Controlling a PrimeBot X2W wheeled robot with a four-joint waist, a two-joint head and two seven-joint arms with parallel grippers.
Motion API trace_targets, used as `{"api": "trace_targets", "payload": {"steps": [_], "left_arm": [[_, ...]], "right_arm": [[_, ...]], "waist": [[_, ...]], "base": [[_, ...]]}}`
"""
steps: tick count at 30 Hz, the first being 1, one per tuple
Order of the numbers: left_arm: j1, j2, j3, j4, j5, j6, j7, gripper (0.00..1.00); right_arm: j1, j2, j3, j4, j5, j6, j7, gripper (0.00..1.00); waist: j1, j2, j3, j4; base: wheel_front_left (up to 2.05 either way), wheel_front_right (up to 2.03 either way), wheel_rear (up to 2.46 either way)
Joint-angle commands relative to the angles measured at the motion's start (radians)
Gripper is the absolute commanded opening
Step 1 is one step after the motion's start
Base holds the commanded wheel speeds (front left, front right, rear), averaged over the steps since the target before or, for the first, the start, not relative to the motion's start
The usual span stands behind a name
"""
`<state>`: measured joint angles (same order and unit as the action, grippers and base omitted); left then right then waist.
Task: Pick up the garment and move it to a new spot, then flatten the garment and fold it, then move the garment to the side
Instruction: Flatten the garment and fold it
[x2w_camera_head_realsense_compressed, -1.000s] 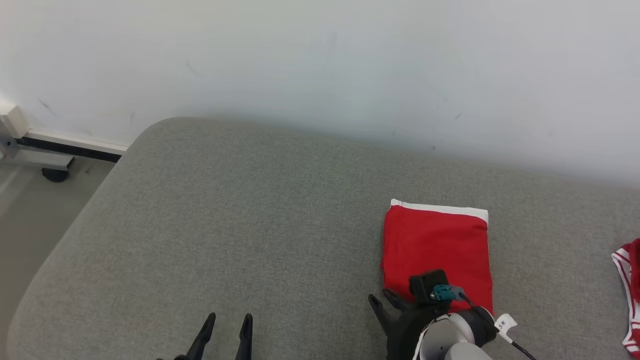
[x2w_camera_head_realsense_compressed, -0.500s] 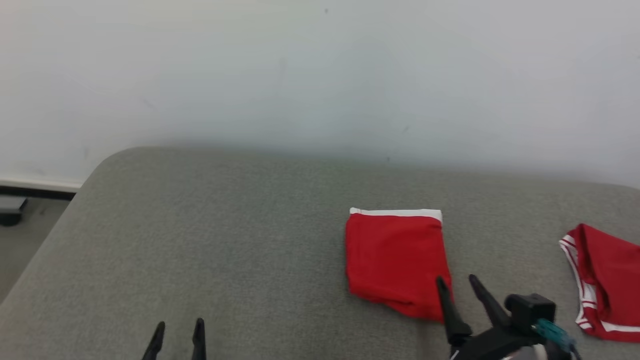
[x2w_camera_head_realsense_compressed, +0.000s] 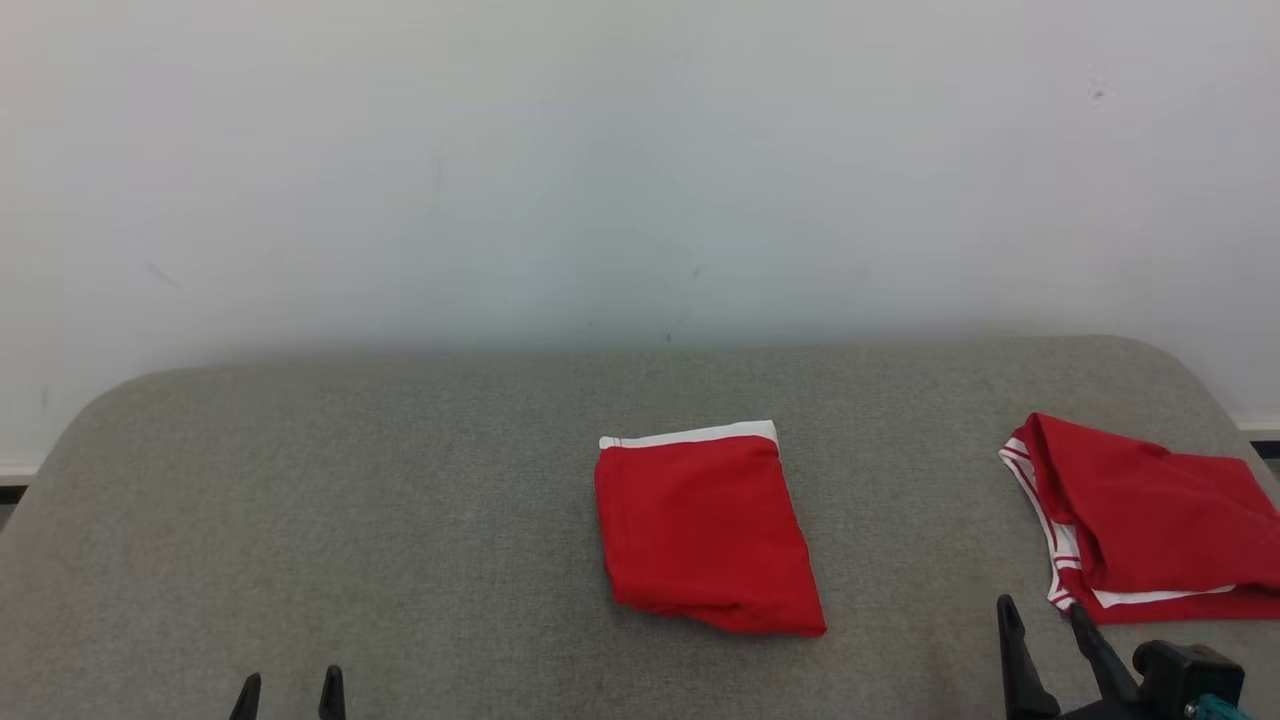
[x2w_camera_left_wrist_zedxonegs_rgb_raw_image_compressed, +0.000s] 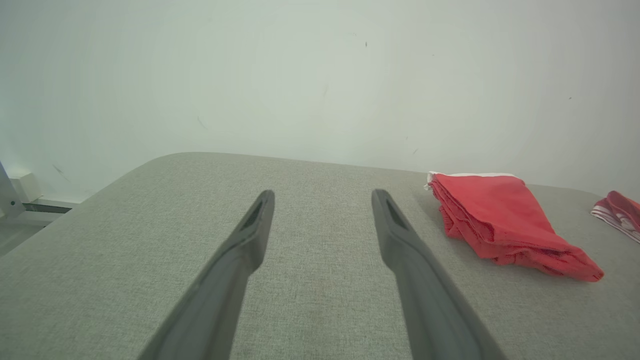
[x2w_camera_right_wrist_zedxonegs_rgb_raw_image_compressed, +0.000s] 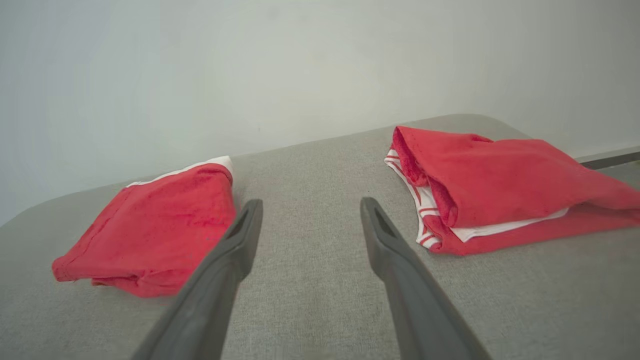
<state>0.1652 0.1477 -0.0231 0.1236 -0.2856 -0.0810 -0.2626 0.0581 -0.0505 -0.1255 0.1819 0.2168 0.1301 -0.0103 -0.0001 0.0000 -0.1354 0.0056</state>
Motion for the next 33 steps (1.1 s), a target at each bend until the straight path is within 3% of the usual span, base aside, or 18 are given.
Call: {"api": "trace_targets", "payload": {"steps": [1,14,33], "left_arm": [[0.016,0.007,0.010,0.011,0.010,-0.007,-0.003,1.00],[0.037,0.002,0.057,0.081,0.013,-0.023,-0.003,1.00],[0.061,-0.017,0.097,0.045,0.026,0.008,-0.003,1.00]], "right_arm": [[0.013,0.000,-0.008,0.005,-0.003,0.000,0.011,1.00],[0.023,0.000,0.013,0.014,-0.015,0.001,0.048,1.00],[0.047,-0.022,0.100,-0.049,-0.117,0.001,0.043,1.00]], "waist": [[0.0001,0.0000,-0.008,-0.022],[0.0001,0.0000,-0.014,-0.049],[0.0001,0.0000,-0.006,-0.027]], "base": [[0.00,0.00,0.00],[0.00,0.00,0.00],[0.00,0.00,0.00]]}}
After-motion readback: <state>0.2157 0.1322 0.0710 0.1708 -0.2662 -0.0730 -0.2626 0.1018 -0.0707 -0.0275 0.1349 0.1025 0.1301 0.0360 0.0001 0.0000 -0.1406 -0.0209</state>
